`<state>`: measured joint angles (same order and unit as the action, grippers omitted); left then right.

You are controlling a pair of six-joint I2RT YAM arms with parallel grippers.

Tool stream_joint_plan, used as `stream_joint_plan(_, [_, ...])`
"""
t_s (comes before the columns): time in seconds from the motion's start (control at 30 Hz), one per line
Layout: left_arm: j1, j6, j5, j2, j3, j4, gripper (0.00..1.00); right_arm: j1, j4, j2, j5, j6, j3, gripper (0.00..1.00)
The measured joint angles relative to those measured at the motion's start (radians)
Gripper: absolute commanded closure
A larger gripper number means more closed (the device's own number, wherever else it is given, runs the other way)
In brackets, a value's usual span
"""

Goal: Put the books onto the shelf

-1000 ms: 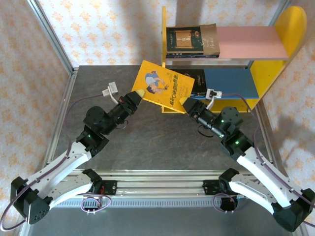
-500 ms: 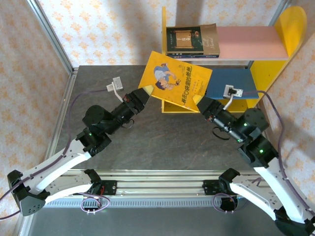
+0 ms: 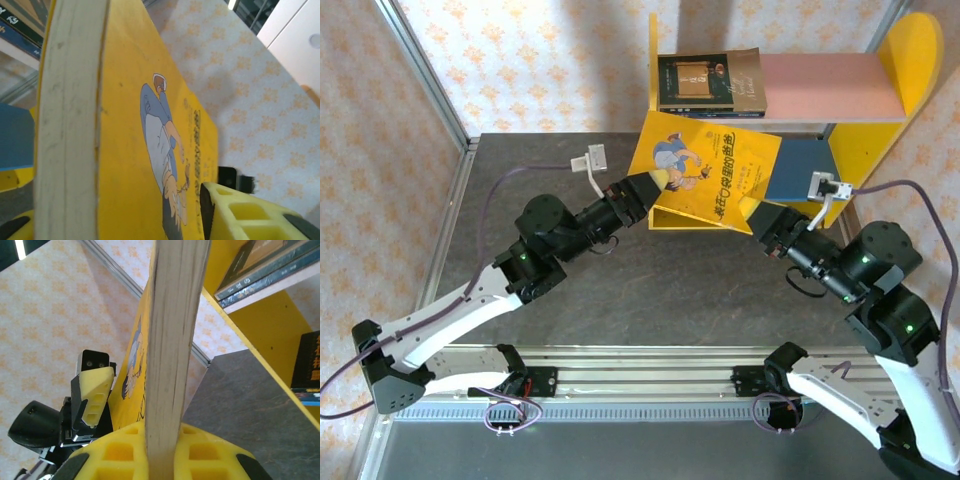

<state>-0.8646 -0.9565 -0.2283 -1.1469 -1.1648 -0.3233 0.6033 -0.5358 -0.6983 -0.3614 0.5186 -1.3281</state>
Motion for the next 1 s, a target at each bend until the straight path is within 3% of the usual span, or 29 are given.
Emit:
stream_joint_plan(0.23, [0.0, 0.097, 0.035, -0.01, -0.187, 0.205, 0.44, 0.001, -0.142, -0.106, 0.015, -0.123, -0.229, 0.98])
stream_joint_plan(0.53, [0.0, 0.273, 0.231, -0.039, -0.435, 0.505, 0.41, 0.003, -0.298, -0.29, 0.108, -0.282, -0.543, 0.98])
stream_joint_plan(0.7, [0.0, 0.34, 0.301, -0.077, -0.507, 0.602, 0.41, -0.012, -0.352, -0.361, 0.164, -0.339, -0.631, 0.99])
stream_joint_plan(1.0, [0.048, 0.406, 0.342, -0.084, -0.512, 0.711, 0.41, -0.187, -0.357, -0.46, 0.144, -0.336, -0.655, 0.99])
